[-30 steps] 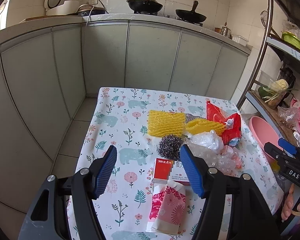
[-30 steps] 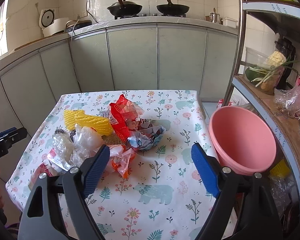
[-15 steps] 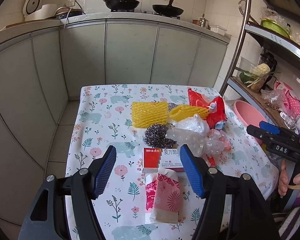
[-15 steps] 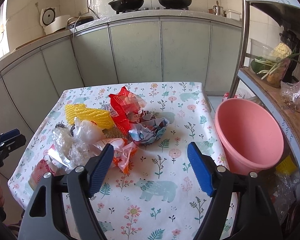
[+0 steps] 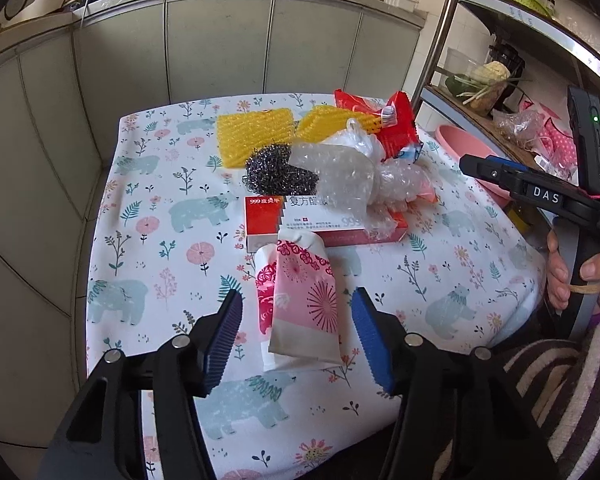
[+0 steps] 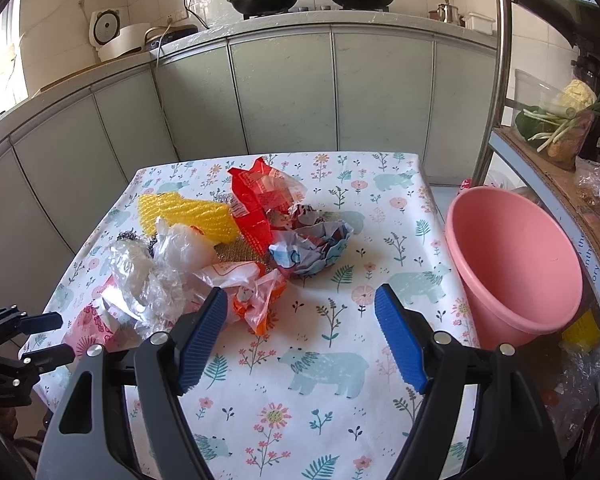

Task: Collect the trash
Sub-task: 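Grasp the pink-patterned paper packet with the left gripper while the right grasps the clear plastic bag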

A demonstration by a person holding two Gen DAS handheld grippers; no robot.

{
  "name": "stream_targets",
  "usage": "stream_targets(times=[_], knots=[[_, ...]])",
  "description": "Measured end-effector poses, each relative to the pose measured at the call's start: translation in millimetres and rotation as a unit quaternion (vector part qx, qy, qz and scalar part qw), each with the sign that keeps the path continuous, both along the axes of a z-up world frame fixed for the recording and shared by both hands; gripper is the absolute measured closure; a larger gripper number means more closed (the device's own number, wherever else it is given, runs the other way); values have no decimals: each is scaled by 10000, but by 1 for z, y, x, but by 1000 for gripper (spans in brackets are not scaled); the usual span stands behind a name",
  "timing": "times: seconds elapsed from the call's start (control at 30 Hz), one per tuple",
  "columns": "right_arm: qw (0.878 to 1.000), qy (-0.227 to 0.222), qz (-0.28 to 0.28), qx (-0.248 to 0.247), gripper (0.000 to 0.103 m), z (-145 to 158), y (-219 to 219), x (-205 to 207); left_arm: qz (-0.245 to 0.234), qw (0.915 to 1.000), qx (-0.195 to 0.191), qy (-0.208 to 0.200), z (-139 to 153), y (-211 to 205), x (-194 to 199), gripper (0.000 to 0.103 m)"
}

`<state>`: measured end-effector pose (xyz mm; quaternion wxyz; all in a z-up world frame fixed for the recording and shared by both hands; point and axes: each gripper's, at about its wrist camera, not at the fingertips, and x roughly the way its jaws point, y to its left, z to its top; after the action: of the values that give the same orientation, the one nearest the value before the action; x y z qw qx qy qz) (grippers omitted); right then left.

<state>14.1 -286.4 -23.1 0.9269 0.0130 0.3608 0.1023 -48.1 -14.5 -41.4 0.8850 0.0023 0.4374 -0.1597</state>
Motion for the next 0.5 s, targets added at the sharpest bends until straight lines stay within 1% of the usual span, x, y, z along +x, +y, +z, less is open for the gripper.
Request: stream_targets(times=[0.07, 0.17, 0.27, 0.3, 0.37, 0.43, 0.5], knots=[[10000, -8, 36, 16, 26, 0, 0, -2, -12, 10000, 6, 15, 0, -1, 1, 52], [10000, -18, 53, 41, 26, 1, -2, -3, -66, 9999, -18, 136, -4, -2, 4, 61], [9999, 33, 51, 102, 26, -1, -5, -2, -116, 9994, -15, 315, -10, -5, 9, 73], [9999, 60, 50, 125, 26, -2, -6, -2, -118, 9992, -20, 368, -11, -5, 11, 80], [9997, 144, 48, 200, 26, -6, -7, 0, -169, 9992, -141, 347, -11, -3, 11, 84], [9993, 232, 56, 271, 26, -10, -8, 2, -257, 9990, -234, 265, -8, -3, 9, 95], [9990, 309, 84, 319, 26, -13, -8, 4, -292, 9991, -243, 187, -5, -4, 7, 96]])
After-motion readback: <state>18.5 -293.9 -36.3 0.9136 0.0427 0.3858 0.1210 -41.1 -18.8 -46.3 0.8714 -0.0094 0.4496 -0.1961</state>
